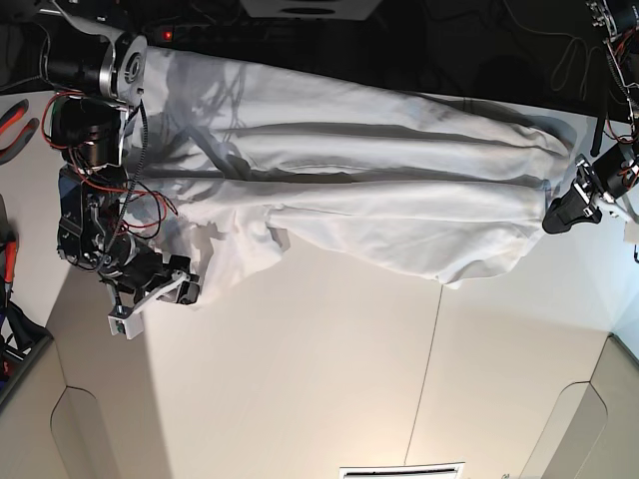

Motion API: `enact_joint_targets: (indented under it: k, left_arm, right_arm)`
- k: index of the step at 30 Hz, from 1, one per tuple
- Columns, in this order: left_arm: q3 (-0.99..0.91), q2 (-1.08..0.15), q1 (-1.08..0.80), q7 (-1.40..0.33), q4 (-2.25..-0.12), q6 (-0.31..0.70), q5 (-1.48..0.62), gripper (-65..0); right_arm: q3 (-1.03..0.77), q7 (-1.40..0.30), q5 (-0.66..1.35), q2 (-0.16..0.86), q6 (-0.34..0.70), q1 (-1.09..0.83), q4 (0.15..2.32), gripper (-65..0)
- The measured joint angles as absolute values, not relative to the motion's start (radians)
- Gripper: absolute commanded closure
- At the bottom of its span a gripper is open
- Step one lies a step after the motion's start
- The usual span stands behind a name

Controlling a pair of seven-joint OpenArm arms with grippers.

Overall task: Layout the t-shirt on the table in an organized manner, then fold the t-shirt properly
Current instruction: 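Press the right gripper along the shirt end, smoothing it flat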

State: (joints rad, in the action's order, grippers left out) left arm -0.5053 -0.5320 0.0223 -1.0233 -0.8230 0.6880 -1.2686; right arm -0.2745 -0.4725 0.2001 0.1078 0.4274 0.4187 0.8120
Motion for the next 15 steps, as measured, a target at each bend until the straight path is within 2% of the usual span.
enact_joint_targets:
  k: [1, 2, 5, 9, 15]
  left_arm:
    - [-0.505, -0.532, 0.022, -1.023, -0.823, 0.688, -1.269, -16.7]
    - [-0.505, -0.532, 0.022, -1.023, -0.823, 0.688, -1.269, -16.7]
    - [-0.505, -0.532, 0.022, -1.024, -0.823, 0.688, -1.269, -16.7]
    - [-0.505, -0.532, 0.022, -1.024, -0.823, 0.688, -1.270, -16.7]
    - [-0.506, -0.532, 0.022, -1.024, -0.823, 0.688, -1.273, -16.7]
  right_arm:
    - [-0.275, -0.477, 0.200, 0.108, 0.426, 0.418, 0.811, -5.2]
    - [-0.275, -0.481, 0.199, 0.108, 0.427, 0.416, 0.811, 0.0]
    - [-0.276, -0.498, 0.201, 0.108, 0.475, 0.413, 0.815, 0.0]
    - [-0.275, -0.603, 0.192, 0.105, 0.478, 0.400, 0.892, 0.0]
    - [-0.274, -0.744, 0.260, 0.102, 0.470, 0.303, 1.205, 0.0]
